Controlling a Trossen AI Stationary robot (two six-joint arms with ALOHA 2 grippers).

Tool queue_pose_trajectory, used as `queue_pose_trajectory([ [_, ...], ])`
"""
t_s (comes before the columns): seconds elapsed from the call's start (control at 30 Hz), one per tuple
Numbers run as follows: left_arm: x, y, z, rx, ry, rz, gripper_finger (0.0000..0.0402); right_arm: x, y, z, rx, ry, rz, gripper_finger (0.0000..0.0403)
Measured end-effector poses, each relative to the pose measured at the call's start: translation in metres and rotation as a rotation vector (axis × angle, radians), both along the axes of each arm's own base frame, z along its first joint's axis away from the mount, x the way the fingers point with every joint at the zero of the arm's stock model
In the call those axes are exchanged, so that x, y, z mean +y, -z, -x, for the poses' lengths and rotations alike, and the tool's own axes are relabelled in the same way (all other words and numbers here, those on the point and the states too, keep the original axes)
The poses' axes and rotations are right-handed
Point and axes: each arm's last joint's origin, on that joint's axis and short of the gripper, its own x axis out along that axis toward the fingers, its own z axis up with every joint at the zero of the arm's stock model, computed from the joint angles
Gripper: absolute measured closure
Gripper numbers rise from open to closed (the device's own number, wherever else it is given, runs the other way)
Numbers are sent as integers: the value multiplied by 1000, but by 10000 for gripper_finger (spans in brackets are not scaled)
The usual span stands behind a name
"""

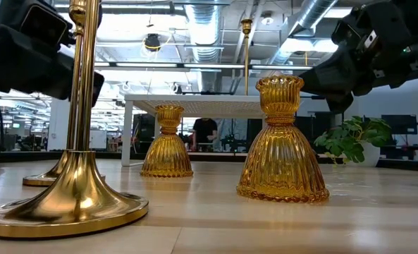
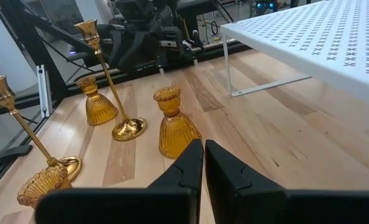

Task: Pick & Place candle stick holders
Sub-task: Put the top gold candle holder on the shelf aligned with the other gold candle holder

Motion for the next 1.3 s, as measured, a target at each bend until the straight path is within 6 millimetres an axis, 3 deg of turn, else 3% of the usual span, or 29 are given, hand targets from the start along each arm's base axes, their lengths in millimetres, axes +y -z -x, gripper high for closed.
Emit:
queue_pose_trajectory([
  [0.57,-23,-4,-36,56,70,11,304,0,0,0,0,0,1,393],
  [1.13,-23,-8,-38,19,19,18,305,0,0,0,1,0,2,393],
  [1.3,-23,-9,-38,15,16,20,330,0,0,0,1,0,2,393],
])
